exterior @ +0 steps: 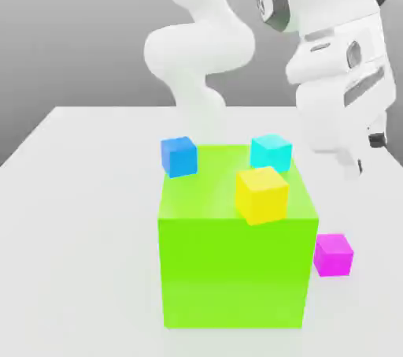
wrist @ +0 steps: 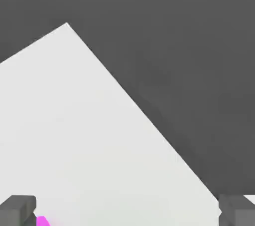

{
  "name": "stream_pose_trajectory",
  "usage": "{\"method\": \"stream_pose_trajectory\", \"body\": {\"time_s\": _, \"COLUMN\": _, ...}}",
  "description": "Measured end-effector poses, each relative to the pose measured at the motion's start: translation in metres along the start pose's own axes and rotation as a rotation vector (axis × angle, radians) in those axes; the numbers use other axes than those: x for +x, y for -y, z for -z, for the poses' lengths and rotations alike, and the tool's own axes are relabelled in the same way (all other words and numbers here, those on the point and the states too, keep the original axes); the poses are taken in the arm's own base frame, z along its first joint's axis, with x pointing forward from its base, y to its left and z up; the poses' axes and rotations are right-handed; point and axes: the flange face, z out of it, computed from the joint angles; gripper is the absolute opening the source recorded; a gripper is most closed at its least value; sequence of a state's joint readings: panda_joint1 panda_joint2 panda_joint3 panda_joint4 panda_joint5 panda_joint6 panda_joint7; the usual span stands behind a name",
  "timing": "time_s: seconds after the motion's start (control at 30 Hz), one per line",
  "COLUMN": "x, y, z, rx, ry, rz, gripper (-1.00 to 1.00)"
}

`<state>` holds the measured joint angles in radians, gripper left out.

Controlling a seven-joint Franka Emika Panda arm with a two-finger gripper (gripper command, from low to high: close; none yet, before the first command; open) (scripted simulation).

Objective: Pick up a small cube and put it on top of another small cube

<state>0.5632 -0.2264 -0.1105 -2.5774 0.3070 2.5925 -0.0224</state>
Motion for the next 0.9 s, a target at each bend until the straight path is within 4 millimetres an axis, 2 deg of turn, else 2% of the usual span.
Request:
{"method": "stream_pose_trajectory", "body": {"time_s": 0.13, "x": -0.026, "y": 0.016, "z": -0.048, "rx": -0.026, "ry": 0.08, "rz": 0.143, "gripper": 0.0}}
{"method": "stream_pose_trajectory", "body": {"time_s": 0.3, "x": -0.066, "y": 0.033, "z": -0.099, "rx": -0.068, "ry": 0.17, "rz": 0.334, "gripper": 0.0}}
{"method": "stream_pose_trajectory", "body": {"time_s": 0.53, "x": -0.12, "y": 0.037, "z": -0.149, "rx": -0.151, "ry": 0.268, "rz": 0.594, "gripper": 0.0}}
{"method": "stream_pose_trajectory", "body": {"time_s": 0.9, "x": -0.131, "y": 0.024, "z": -0.2, "rx": -0.167, "ry": 0.269, "rz": 0.628, "gripper": 0.0}}
